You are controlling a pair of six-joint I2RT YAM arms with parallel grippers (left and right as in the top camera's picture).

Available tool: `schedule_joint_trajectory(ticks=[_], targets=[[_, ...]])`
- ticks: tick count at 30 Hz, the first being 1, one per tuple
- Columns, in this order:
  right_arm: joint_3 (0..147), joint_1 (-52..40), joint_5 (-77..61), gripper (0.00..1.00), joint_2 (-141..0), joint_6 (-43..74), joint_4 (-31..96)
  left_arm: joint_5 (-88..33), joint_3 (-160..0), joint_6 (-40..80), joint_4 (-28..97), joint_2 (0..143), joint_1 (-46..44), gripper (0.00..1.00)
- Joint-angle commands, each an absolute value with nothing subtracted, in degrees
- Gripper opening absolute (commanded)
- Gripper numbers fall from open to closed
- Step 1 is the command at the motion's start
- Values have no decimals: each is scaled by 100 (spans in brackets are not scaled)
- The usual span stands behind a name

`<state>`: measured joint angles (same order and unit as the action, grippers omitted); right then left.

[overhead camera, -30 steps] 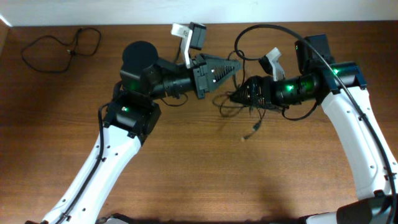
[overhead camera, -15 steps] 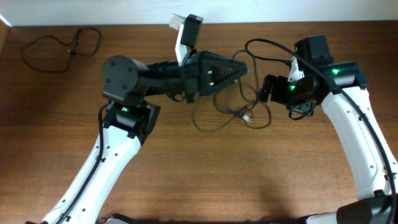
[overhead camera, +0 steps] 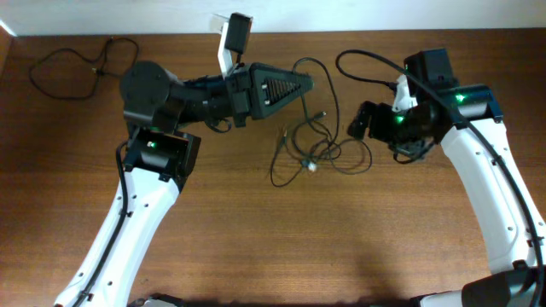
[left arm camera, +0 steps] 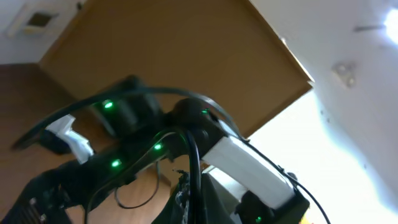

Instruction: Untangle cables

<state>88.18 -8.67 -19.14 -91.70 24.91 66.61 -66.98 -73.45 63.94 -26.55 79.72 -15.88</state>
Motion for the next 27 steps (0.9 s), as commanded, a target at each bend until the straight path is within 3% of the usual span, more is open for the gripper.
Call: schedule_joint_trajectory(ticks=[1,7,17,27], targets=[[8831,-906,-3262,98,-9188,2270,6366,-6469,-7404,6700,-2989,7894,-1559,0],[8829,-910,-2589,98,-9336,2274,6213,-6003,-7474,8357,-6158,7894,-1557,0],[8829,-1354,-2624,98,-10219,2276,6086,-5673,-7874,8989,-6193,7894,-1549,0],[8831,-1260,-659,98,-10720,3260,6702,-5695,-8064,9229,-6191,7894,-1098,0]])
